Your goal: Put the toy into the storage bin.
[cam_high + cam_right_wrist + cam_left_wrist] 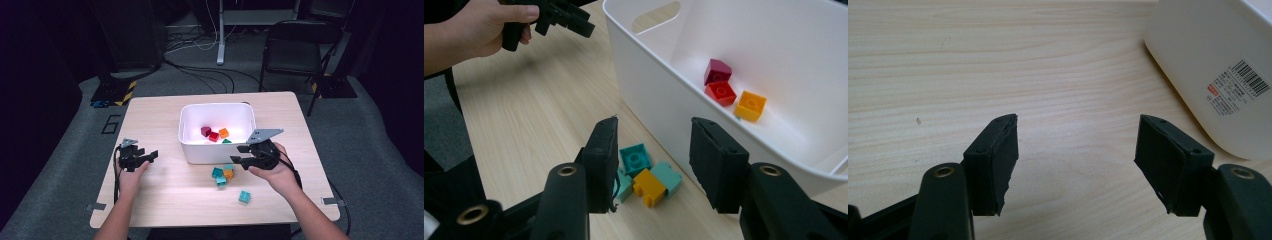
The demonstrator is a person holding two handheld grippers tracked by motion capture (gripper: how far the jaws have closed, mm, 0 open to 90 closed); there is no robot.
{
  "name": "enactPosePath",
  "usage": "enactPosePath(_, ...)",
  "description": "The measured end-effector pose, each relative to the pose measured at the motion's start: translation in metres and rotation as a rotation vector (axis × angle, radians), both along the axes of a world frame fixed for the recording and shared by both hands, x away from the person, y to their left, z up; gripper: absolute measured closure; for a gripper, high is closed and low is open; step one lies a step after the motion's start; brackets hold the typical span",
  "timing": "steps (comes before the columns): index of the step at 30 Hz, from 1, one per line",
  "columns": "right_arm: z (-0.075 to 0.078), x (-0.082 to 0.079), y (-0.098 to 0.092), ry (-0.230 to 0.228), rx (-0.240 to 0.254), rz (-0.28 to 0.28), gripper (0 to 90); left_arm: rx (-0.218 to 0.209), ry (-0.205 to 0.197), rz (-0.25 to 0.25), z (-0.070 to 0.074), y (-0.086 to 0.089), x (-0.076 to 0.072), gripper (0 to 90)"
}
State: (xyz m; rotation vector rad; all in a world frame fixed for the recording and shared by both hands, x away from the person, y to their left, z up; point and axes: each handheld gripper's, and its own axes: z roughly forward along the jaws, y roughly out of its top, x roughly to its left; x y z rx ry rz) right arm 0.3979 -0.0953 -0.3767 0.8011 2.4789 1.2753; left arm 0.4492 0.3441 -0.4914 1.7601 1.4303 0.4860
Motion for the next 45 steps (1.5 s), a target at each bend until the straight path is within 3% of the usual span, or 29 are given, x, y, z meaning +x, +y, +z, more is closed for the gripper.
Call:
enactPosePath(9,-0.033,-0.010,-0.009,0.032,0.009,-0.016,54.2,0.000,0.001,0.000,0.000,0.000,0.000,33.3)
enactPosePath(16,-0.059,-0.018,-0.010,0.042,-0.036,-0.032,54.3,0.001,0.002,-0.001,0.000,0.000,0.000,33.3)
enactPosePath(24,-0.075,-0.022,-0.013,0.059,-0.036,-0.032,54.3,0.002,0.003,0.000,0.000,0.000,-0.001,33.3)
enactPosePath(33,-0.100,-0.025,-0.012,0.071,-0.078,-0.018,54.7,0.001,0.000,-0.002,-0.001,-0.002,0.001,33.3)
enactPosePath(45,-0.117,-0.035,-0.011,0.094,-0.090,0.025,53.8,-0.003,-0.002,-0.004,-0.002,-0.003,0.004,33.3)
